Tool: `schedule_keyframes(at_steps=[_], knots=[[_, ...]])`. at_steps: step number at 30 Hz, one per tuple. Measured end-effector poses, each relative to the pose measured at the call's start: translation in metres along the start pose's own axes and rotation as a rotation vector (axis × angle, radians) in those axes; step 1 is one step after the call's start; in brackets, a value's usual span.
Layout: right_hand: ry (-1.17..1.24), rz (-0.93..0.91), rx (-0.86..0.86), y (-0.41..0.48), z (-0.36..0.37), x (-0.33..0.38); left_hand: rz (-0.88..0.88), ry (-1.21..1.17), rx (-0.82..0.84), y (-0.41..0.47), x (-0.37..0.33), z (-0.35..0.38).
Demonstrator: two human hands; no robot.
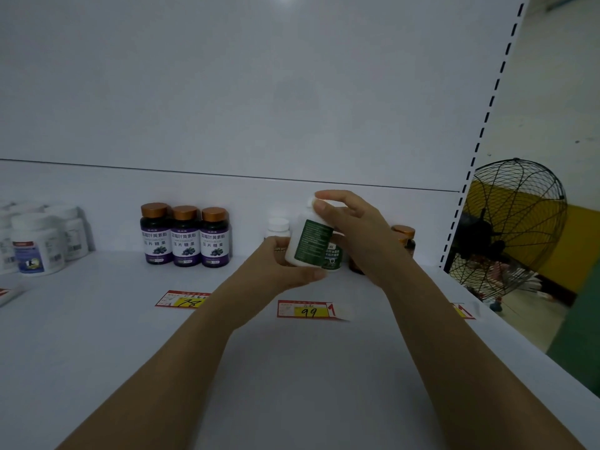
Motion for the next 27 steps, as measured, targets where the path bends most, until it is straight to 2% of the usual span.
schedule_keyframes(at_steps=[3, 9, 12, 16, 20, 23, 27], knots=[[0.03, 0.036, 0.032, 0.0013, 0.0001, -0.0025, -0.051, 0.003, 0.064, 0.0001, 0.0019, 0.0008], [-0.051, 0.003, 0.027, 0.0002, 0.0072, -0.0022, 0.045, 0.158, -0.121, -0.0023, -0.0022, -0.0022], [-0.062, -0.003, 0.0, -0.0011, 0.008, -0.0034, 0.043, 0.162, -0.143, -0.0016, -0.0016, -0.0019], [-0.038, 0.007, -0.027, 0.0005, 0.0047, -0.0048, 0.017, 0.081, -0.084, -0.0024, -0.0033, -0.001], [0.024, 0.029, -0.004, 0.0019, -0.0004, -0.0054, -0.05, 0.033, 0.057, -0.0042, -0.005, 0.0022], [0.031, 0.054, 0.04, 0.0018, 0.0024, -0.0055, -0.062, 0.097, 0.002, -0.0027, -0.003, 0.0009], [-0.08, 0.005, 0.002, 0.0003, 0.005, -0.0047, -0.015, 0.176, -0.083, -0.0015, -0.0018, -0.0001]])
Point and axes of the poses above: each hand's wrist, its own y-axis towards the middle knuckle, its own z-axis out of the palm, x = y × z, the point moved 2 cm from there along y, towards the middle knuckle, and after that the axes turned 4 degrees about -z, right-handed, at the moved point
